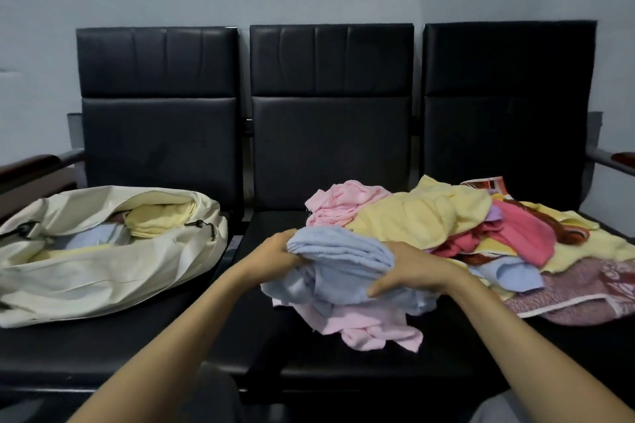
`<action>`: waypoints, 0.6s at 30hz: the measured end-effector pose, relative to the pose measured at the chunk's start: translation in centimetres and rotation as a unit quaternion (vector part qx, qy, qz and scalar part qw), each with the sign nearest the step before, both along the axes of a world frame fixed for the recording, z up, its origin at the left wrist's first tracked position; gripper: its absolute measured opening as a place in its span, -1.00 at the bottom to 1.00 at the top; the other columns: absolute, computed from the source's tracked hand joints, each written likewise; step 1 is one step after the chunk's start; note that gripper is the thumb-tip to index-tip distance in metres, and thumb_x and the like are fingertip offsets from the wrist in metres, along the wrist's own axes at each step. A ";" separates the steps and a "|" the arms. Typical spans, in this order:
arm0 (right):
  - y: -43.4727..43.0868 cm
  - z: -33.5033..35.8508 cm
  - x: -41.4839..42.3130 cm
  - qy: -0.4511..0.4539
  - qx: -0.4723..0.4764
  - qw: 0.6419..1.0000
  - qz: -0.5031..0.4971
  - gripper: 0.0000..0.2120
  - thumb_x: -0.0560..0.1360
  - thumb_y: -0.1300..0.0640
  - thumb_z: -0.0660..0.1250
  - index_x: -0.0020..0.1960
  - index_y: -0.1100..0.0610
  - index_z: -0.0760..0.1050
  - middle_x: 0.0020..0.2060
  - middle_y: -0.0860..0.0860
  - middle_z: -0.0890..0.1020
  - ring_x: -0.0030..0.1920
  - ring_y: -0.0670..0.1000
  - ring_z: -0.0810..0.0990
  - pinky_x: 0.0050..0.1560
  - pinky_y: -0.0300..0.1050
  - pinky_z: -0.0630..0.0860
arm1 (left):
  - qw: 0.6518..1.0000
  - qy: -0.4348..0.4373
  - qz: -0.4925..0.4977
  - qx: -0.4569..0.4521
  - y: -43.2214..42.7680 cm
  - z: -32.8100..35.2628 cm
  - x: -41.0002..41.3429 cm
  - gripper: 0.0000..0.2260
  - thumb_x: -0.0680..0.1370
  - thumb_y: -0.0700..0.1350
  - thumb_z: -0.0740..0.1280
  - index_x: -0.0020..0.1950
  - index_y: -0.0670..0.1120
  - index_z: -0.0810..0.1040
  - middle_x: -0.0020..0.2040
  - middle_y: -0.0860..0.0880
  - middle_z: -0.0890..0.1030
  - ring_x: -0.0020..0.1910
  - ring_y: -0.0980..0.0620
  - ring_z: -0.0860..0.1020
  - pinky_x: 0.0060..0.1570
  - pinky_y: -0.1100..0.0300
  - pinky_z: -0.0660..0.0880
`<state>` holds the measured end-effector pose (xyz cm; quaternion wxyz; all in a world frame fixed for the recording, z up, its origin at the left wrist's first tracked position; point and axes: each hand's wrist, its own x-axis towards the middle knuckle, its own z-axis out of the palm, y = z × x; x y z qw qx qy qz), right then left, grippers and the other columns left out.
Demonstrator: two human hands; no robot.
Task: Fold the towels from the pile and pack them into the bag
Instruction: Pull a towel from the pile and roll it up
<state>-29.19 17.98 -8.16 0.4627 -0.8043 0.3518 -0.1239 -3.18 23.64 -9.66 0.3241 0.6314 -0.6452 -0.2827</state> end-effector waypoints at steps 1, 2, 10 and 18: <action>0.4 0.6 -0.1 0.064 -0.070 0.995 -0.009 -0.51 0.29 0.17 0.57 0.16 -0.08 0.54 0.06 -0.19 0.66 0.07 -0.18 0.60 0.07 -0.32 0.50 | 0.999 0.040 -0.013 -0.002 0.5 0.7 -0.3 -0.66 0.32 -0.06 0.39 0.09 -0.04 0.58 0.00 0.03 0.67 0.04 0.08 0.61 0.13 0.09 0.53; 0.7 1.4 -0.1 0.132 -0.149 0.980 -0.017 -0.62 0.31 0.12 0.54 0.08 -0.10 0.54 0.02 -0.17 0.66 -0.01 -0.13 0.60 -0.05 -0.30 0.48 | 0.997 0.075 -0.026 0.004 0.9 1.4 -0.4 -0.64 0.32 -0.09 0.46 0.10 -0.07 0.59 0.00 -0.01 0.68 0.05 0.06 0.62 0.15 0.07 0.54; 3.7 8.6 -2.0 0.136 -0.295 0.941 -0.095 -0.92 0.57 0.14 0.26 -0.05 0.07 0.53 -0.09 0.12 0.64 -0.10 0.08 0.53 -0.12 -0.15 0.41 | 0.946 -0.315 -0.071 0.033 3.8 9.1 -1.8 -0.69 0.32 0.00 0.51 0.02 -0.03 0.60 -0.08 0.00 0.66 -0.07 0.01 0.62 -0.03 0.07 0.58; 5.6 13.7 -3.2 -0.147 -0.133 0.976 -0.086 -0.77 0.53 0.20 0.34 0.06 -0.10 0.59 -0.03 -0.08 0.70 0.04 -0.08 0.65 0.07 -0.16 0.56 | 0.993 0.002 -0.118 -0.019 6.9 15.3 -1.8 -0.66 0.42 -0.14 0.45 0.19 -0.10 0.57 0.12 -0.02 0.65 0.15 0.01 0.60 0.16 0.14 0.52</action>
